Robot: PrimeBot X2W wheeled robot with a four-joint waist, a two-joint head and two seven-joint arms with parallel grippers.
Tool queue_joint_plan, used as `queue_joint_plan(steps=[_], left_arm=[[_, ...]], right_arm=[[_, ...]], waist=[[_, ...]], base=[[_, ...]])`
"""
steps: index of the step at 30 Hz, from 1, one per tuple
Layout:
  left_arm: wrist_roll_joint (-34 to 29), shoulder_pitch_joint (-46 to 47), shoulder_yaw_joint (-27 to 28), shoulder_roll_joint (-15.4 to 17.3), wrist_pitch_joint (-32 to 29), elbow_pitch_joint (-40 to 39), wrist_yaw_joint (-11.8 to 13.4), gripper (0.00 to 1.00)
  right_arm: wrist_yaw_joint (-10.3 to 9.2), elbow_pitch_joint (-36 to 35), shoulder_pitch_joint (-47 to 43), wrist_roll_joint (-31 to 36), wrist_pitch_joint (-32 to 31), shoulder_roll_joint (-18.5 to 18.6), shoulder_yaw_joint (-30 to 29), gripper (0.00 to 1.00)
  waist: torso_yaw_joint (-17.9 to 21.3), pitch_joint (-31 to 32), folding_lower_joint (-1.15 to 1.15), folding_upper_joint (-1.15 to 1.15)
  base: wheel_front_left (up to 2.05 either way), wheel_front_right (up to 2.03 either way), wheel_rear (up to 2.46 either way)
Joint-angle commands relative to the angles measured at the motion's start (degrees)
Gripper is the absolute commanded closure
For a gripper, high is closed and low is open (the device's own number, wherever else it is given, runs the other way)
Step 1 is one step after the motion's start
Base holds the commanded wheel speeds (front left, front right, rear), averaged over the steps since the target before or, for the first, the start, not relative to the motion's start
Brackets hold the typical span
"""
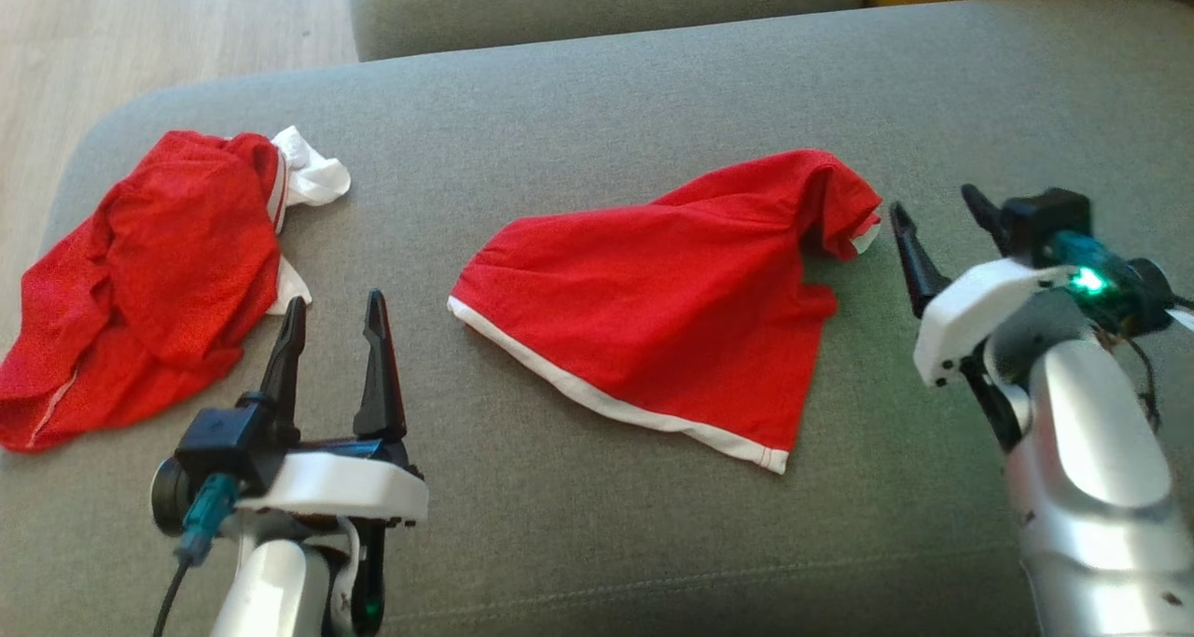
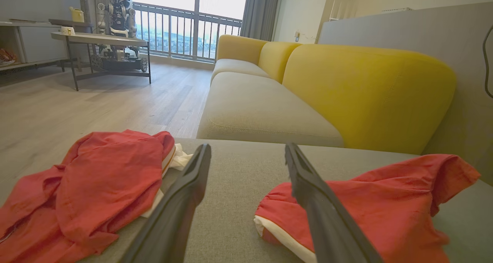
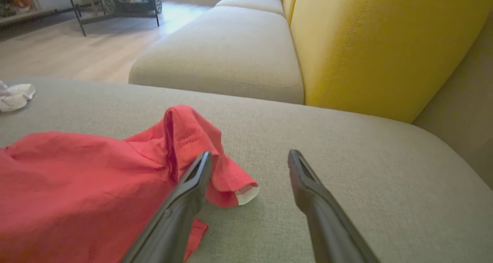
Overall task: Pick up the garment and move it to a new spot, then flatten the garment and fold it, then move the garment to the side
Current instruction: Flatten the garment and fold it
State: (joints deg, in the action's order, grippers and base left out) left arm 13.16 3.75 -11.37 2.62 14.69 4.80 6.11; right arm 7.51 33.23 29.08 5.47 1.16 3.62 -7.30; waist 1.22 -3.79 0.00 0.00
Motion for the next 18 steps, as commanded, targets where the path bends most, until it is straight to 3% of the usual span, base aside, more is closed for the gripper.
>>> queue_joint_plan(steps=[1, 12, 18], left_arm=[[-0.37, 1.53, 1.69, 0.26, 0.30, -2.13, 0.43, 0.00], [-0.04, 0.65, 2.62, 0.26, 0.30, -2.29, 0.87, 0.00], [-0.61, 1.04, 3.29, 0.26, 0.30, -1.58, 0.41, 0.00]], right_arm=[[-0.02, -2.92, 1.41, -0.85, 0.94, -0.58, 0.96, 0.00], [-0.02, -17.99, -14.83, -13.50, 5.53, -0.73, 4.83, 0.00], [-0.02, -22.02, -18.80, -16.26, 6.49, -0.73, 6.01, 0.00]], waist=[[-0.02, 0.08, 0.00, 0.00], [0.38, 0.42, 0.00, 0.00], [1.54, -0.45, 0.00, 0.00]], base=[[0.00, 0.00, 0.00], [0.00, 0.00, 0.00], [0.00, 0.00, 0.00]])
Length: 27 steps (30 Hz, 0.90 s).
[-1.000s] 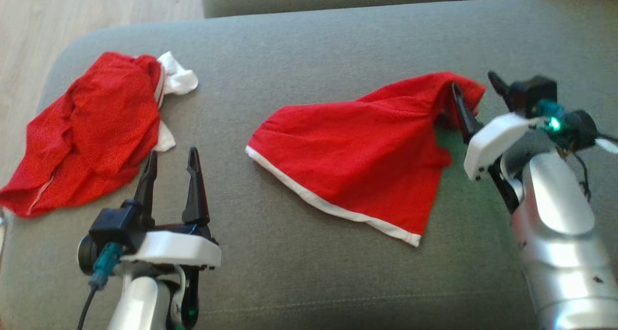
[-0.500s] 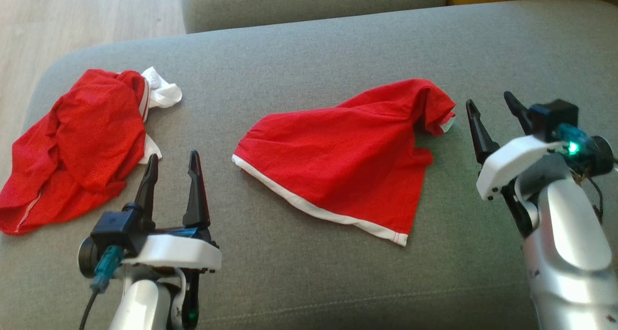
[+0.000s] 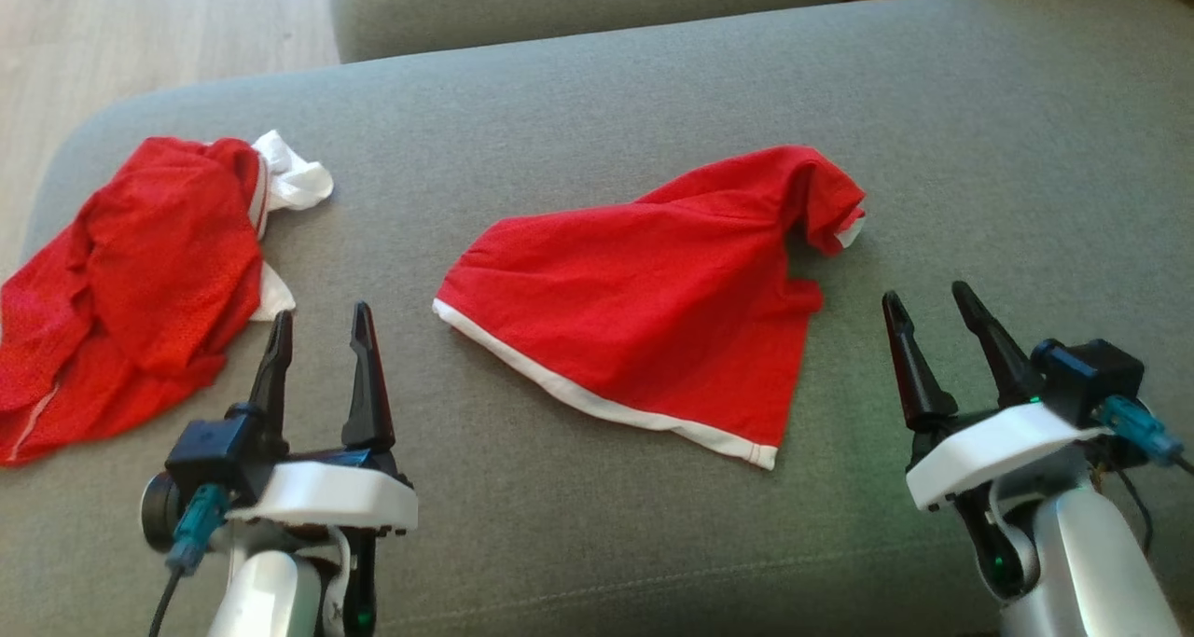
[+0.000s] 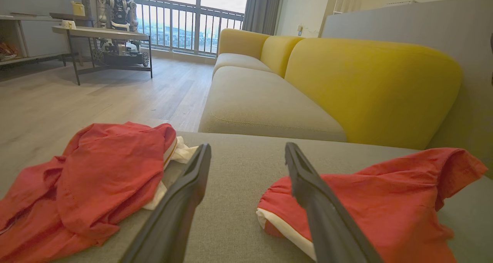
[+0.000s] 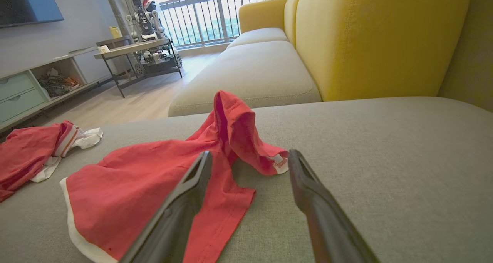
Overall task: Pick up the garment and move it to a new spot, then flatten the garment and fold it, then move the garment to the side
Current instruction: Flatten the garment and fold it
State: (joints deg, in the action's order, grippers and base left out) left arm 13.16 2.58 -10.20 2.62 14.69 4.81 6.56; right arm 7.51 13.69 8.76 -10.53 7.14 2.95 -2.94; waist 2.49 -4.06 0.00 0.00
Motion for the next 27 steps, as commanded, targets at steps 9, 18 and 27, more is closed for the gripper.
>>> queue_joint_plan(steps=[9, 18, 27], left_arm=[[0.24, 6.29, 2.26, 0.27, 0.30, 7.35, -0.78, 0.00], [-1.38, 16.38, 2.69, 1.54, 0.30, 25.63, -1.30, 0.00], [-1.02, 22.06, 2.60, 1.99, 0.30, 36.73, -1.95, 0.00]], right_arm=[[-0.02, -4.80, 1.16, -0.25, 0.54, -0.07, 5.86, 0.00], [-0.02, -5.22, 1.25, -1.09, 1.34, -0.07, 6.94, 0.00], [-0.02, -4.35, 2.04, -0.88, 2.10, -0.07, 6.63, 0.00]], waist=[[4.06, -2.61, 0.00, 0.00], [7.69, -5.98, 0.00, 0.00], [8.88, -7.62, 0.00, 0.00]], base=[[0.00, 0.00, 0.00], [0.00, 0.00, 0.00], [0.00, 0.00, 0.00]])
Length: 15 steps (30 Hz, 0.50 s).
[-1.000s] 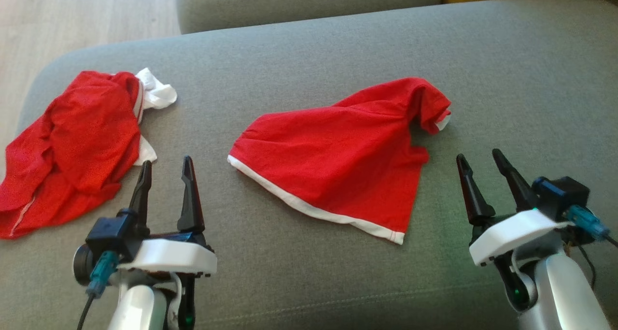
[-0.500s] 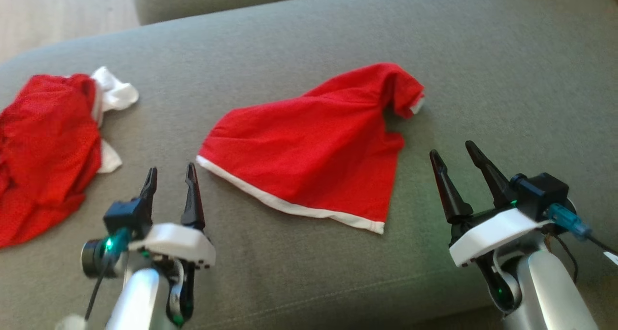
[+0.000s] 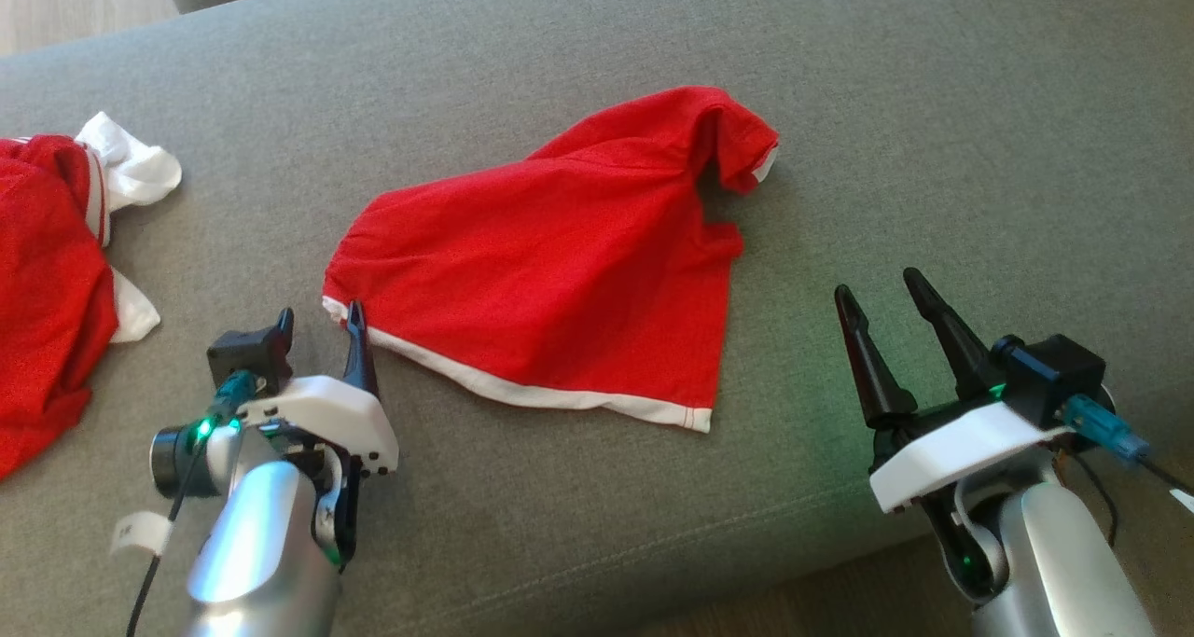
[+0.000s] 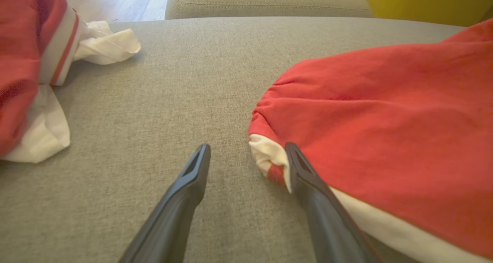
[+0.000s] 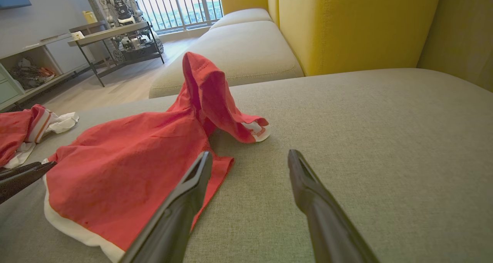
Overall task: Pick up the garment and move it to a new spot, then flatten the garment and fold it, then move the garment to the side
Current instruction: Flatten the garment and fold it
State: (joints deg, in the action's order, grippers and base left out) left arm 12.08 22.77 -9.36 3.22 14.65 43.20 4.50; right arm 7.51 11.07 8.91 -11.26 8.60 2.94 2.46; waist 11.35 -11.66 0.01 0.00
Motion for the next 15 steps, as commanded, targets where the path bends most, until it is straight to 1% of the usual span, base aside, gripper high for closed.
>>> queue_joint_plan(steps=[1, 4, 9, 12, 13, 14, 15], left_arm=[[0.10, 2.26, 1.66, 1.35, 0.35, -0.76, 0.09, 0.00], [0.13, 3.06, 1.30, 1.15, 0.35, 1.32, 0.12, 0.00], [0.23, 3.76, 1.11, 0.90, 0.35, 2.48, 0.18, 0.00], [0.22, 4.04, 0.63, 0.82, 0.35, 3.32, -0.64, 0.00], [0.29, 4.18, 0.40, 0.79, 0.35, 3.80, -1.16, 0.05], [0.41, 4.33, 0.16, 0.77, 0.35, 4.29, -1.76, 0.50], [0.60, 4.48, -0.01, 0.73, 0.35, 4.76, -2.30, 0.86]], right_arm=[[-0.02, -1.65, 1.93, -0.10, 0.68, -0.06, 1.15, 0.00], [-0.02, -1.41, 2.00, 0.06, 0.79, -0.06, 0.88, 0.00], [-0.02, -0.90, 2.11, 0.24, 0.74, -0.06, 1.17, 0.00], [-0.02, -0.69, 2.18, 0.46, 0.52, -0.06, 1.54, 0.00], [-0.02, -0.66, 2.20, 0.49, 0.47, -0.06, 1.63, 0.00], [-0.02, -0.64, 2.21, 0.52, 0.42, -0.06, 1.70, 0.00], [-0.02, -0.61, 2.21, 0.55, 0.35, -0.06, 1.73, 0.00]], waist=[[0.06, -0.09, -0.01, 0.00], [-0.03, -0.21, -0.01, 0.00], [-0.46, -0.21, -0.01, 0.00], [-0.56, -0.24, -0.01, 0.00], [-0.55, -0.25, -0.01, 0.00], [-0.53, -0.26, -0.01, 0.00], [-0.50, -0.25, -0.01, 0.00]], base=[[0.00, 0.00, 0.00], [0.00, 0.00, 0.00], [0.00, 0.00, 0.00], [0.00, 0.00, 0.00], [0.00, 0.00, 0.00], [0.00, 0.00, 0.00], [0.00, 0.00, 0.00]])
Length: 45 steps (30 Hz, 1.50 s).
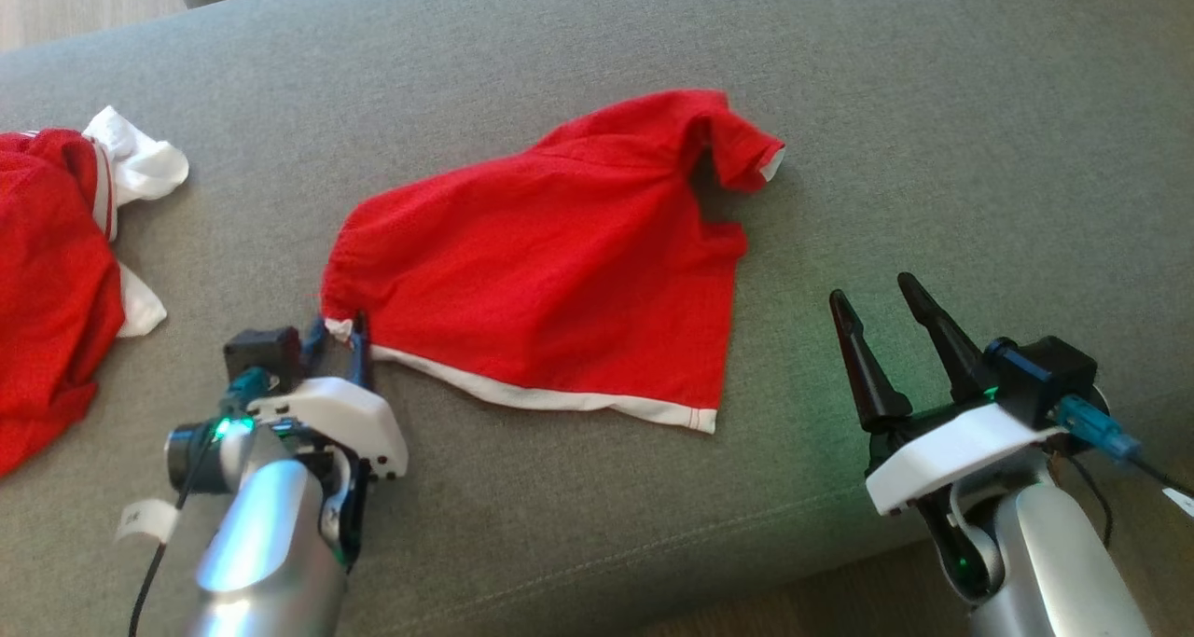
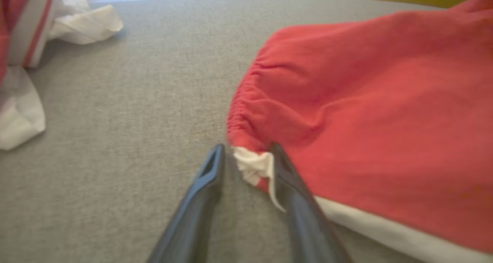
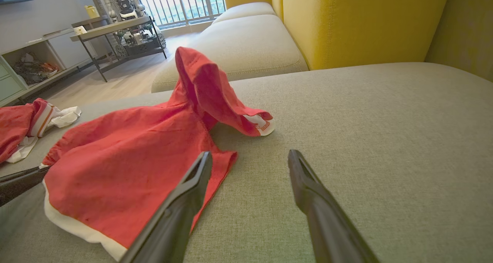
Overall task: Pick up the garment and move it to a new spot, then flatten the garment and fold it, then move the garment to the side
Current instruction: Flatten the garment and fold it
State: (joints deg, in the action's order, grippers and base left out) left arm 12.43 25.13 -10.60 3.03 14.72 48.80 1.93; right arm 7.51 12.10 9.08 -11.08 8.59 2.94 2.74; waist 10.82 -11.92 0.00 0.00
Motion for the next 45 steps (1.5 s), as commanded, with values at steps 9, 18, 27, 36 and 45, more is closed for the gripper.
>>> queue_joint_plan(steps=[9, 18, 27, 36, 45], left_arm=[[-0.29, 0.98, 2.37, 1.32, 0.28, -8.15, 0.46, 1.00], [-4.17, -4.04, 2.01, 1.43, 0.28, -19.65, 2.19, 1.00], [-5.20, -6.13, 0.76, 0.93, 0.28, -22.60, 2.48, 1.00], [-4.71, -6.67, -0.36, 0.36, 0.28, -23.74, 2.69, 1.00], [-4.42, -6.22, -1.08, 0.13, 0.28, -23.88, 2.84, 1.00]], right_arm=[[-0.02, -0.70, 0.80, -2.15, -1.11, -0.06, 2.94, 0.00], [-0.02, 4.35, -1.23, -12.15, -5.22, -0.06, 9.48, 0.00], [-0.02, 11.46, -0.62, -17.56, -7.80, -0.06, 13.08, 0.00], [-0.02, 17.74, 2.49, -19.76, -7.67, -0.06, 17.02, 0.00], [-0.02, 21.93, 4.71, -23.16, -9.07, -0.06, 21.33, 0.00]], waist=[[-0.27, 0.45, 0.00, 0.00], [-1.55, 1.38, 0.00, 0.00], [-3.55, 1.60, 0.00, 0.00], [-5.42, 1.79, 0.00, 0.00], [-6.71, 1.36, 0.00, 0.00]], base=[[0.00, 0.00, 0.00], [0.00, 0.00, 0.00], [0.00, 0.00, 0.00], [0.00, 0.00, 0.00], [0.00, 0.00, 0.00]])
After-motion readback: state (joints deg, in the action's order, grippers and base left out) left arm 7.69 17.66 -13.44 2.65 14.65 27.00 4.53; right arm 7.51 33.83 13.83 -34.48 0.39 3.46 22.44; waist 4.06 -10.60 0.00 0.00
